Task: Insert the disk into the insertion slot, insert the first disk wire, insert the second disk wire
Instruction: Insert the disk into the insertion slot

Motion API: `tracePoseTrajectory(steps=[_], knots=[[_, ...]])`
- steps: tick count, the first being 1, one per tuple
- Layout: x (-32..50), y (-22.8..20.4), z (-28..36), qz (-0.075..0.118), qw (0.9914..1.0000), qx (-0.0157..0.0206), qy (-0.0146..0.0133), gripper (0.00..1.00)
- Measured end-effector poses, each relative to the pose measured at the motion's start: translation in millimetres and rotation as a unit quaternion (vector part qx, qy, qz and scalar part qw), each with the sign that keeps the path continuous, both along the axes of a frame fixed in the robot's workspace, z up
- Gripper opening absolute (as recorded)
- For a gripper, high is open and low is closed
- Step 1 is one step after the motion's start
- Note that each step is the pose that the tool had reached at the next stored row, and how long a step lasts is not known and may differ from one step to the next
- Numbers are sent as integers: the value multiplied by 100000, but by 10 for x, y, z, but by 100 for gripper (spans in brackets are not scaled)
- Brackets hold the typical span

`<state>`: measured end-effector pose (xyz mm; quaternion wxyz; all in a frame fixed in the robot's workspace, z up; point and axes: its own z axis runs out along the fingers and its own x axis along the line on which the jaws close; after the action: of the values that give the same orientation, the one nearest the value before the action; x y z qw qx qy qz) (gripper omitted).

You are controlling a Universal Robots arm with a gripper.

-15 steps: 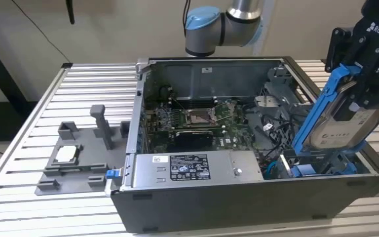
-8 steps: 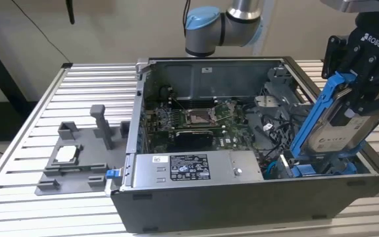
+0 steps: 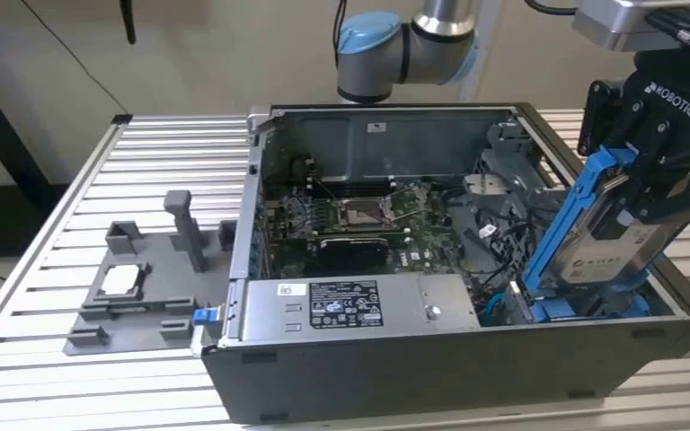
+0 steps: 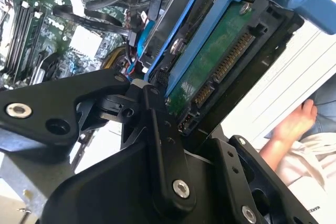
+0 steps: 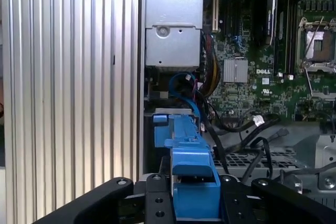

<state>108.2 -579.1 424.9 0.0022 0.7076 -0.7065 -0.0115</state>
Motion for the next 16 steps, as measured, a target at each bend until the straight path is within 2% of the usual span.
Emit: tracePoseTrajectory(steps=[4,11,16], knots=[[6,0,-51,18,99999,415,1,33],[38,0,-148,33,99997,748,1,33],[49,0,-207,54,99993,1170,4,33]])
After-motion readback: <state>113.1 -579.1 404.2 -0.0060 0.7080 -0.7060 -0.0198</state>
